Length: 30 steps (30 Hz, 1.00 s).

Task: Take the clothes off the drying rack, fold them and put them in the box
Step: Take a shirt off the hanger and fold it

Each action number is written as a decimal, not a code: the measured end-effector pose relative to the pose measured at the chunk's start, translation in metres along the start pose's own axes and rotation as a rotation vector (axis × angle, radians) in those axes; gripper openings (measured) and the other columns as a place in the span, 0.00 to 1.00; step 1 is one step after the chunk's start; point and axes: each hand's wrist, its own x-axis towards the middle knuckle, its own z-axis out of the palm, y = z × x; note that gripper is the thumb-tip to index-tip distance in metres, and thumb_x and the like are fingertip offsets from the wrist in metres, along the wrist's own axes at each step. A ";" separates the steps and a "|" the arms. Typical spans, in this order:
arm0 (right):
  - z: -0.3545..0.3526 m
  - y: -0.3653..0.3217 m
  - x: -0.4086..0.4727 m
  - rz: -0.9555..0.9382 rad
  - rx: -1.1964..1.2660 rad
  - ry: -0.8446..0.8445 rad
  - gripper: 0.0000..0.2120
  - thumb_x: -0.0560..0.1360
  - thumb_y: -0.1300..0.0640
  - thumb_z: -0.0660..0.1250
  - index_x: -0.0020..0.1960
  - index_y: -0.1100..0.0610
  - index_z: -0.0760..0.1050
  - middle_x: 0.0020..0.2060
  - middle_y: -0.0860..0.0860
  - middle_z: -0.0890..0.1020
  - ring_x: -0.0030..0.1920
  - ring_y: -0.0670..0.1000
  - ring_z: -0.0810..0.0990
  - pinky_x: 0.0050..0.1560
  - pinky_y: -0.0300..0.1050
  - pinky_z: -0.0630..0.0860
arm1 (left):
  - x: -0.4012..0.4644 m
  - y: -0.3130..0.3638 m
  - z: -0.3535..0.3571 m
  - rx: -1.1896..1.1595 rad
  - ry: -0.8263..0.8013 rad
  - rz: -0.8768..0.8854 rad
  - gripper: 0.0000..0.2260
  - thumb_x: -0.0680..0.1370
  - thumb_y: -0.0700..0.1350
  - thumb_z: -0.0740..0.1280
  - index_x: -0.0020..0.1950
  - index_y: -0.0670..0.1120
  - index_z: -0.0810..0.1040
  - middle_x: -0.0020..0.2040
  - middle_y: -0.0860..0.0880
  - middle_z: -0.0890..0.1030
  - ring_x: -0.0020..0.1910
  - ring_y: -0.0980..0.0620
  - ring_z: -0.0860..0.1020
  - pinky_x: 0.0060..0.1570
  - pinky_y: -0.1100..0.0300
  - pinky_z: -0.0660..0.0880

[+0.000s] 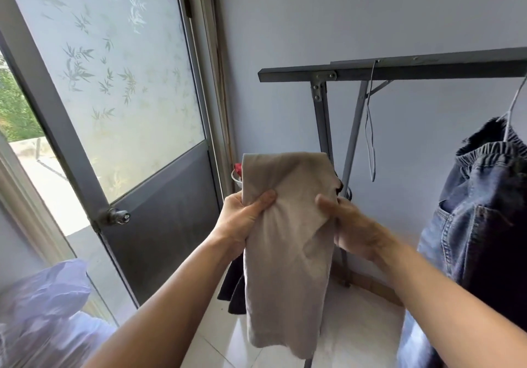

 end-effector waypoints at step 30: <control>0.060 0.066 0.008 0.247 0.533 0.460 0.16 0.79 0.56 0.65 0.57 0.69 0.77 0.49 0.63 0.83 0.44 0.59 0.82 0.42 0.51 0.79 | -0.016 -0.060 0.013 -0.481 0.238 -0.358 0.23 0.68 0.43 0.79 0.60 0.39 0.79 0.52 0.39 0.85 0.51 0.41 0.84 0.45 0.48 0.82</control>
